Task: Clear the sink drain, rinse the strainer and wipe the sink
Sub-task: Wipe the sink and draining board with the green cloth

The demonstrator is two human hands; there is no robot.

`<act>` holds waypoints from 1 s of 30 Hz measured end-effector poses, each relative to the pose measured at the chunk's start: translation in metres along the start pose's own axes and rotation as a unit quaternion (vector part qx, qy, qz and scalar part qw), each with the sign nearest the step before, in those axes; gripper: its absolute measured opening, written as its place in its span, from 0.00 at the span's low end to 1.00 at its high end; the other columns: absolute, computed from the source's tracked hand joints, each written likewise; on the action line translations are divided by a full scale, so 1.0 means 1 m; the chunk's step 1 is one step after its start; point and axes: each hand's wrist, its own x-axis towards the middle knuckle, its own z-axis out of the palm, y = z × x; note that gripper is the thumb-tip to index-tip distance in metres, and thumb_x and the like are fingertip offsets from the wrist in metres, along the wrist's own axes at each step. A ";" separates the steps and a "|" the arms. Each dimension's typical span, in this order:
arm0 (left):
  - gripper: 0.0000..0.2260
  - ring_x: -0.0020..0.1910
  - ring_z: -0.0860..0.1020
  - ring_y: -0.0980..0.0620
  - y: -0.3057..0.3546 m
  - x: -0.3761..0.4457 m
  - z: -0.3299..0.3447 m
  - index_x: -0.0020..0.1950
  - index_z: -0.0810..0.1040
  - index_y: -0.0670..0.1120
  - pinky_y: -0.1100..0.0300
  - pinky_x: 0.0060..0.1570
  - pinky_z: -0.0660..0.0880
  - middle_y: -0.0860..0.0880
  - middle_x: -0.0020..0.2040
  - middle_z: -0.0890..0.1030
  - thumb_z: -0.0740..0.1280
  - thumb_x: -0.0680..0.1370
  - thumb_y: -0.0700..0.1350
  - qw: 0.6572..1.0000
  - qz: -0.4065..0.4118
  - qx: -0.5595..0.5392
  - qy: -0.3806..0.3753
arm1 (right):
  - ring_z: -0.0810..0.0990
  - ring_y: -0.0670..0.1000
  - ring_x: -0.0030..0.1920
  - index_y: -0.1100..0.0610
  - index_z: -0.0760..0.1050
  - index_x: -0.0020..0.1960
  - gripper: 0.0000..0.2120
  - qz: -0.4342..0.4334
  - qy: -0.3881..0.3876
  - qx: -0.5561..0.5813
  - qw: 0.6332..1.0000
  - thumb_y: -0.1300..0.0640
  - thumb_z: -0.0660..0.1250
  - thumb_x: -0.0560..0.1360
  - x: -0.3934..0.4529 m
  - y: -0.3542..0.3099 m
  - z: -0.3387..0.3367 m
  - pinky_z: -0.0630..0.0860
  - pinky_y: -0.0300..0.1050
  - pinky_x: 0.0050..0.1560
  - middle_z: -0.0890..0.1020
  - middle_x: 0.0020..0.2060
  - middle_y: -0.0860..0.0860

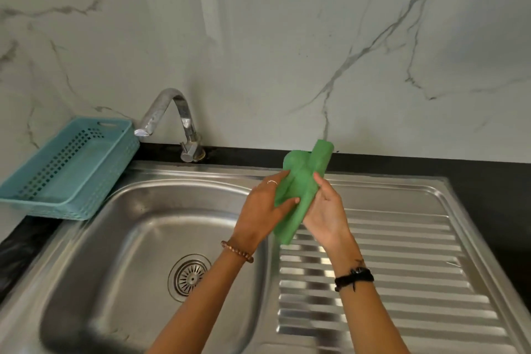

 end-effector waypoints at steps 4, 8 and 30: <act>0.21 0.60 0.73 0.52 0.030 -0.009 0.011 0.68 0.68 0.49 0.56 0.58 0.74 0.49 0.63 0.71 0.65 0.76 0.51 0.997 0.023 0.008 0.069 | 0.80 0.54 0.56 0.57 0.74 0.64 0.31 -0.003 -0.030 0.064 0.998 0.37 0.57 0.71 -0.017 -0.006 -0.004 0.72 0.50 0.60 0.82 0.57 0.55; 0.21 0.61 0.68 0.50 0.049 -0.017 0.030 0.66 0.70 0.46 0.55 0.57 0.74 0.46 0.63 0.67 0.64 0.76 0.52 0.996 -0.023 0.006 0.089 | 0.79 0.53 0.55 0.56 0.74 0.64 0.33 0.000 -0.037 0.108 0.994 0.34 0.47 0.75 -0.024 -0.005 -0.009 0.70 0.47 0.61 0.83 0.54 0.54; 0.07 0.68 0.68 0.56 0.060 -0.023 0.030 0.46 0.76 0.45 0.62 0.67 0.57 0.55 0.69 0.71 0.68 0.74 0.48 0.937 0.159 0.034 -0.309 | 0.78 0.47 0.21 0.58 0.73 0.36 0.22 -0.084 0.166 0.075 0.980 0.56 0.49 0.83 -0.043 0.018 -0.073 0.76 0.35 0.23 0.79 0.21 0.50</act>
